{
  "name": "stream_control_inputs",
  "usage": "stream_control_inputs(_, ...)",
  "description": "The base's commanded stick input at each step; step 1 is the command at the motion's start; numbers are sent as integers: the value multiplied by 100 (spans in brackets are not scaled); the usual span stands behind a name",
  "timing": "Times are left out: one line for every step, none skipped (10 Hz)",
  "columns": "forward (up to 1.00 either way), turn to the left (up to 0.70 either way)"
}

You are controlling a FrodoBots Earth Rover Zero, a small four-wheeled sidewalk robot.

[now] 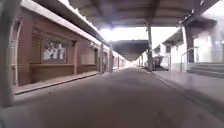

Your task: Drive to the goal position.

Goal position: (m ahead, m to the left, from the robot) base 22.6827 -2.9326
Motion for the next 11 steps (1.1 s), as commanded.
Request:
stream_control_inputs(70, 0)
stream_control_inputs(70, 0)
stream_control_inputs(70, 0)
stream_control_inputs(70, 0)
stream_control_inputs(70, 0)
stream_control_inputs(70, 0)
stream_control_inputs(70, 0)
stream_control_inputs(70, 0)
stream_control_inputs(70, 0)
stream_control_inputs(70, 0)
stream_control_inputs(70, 0)
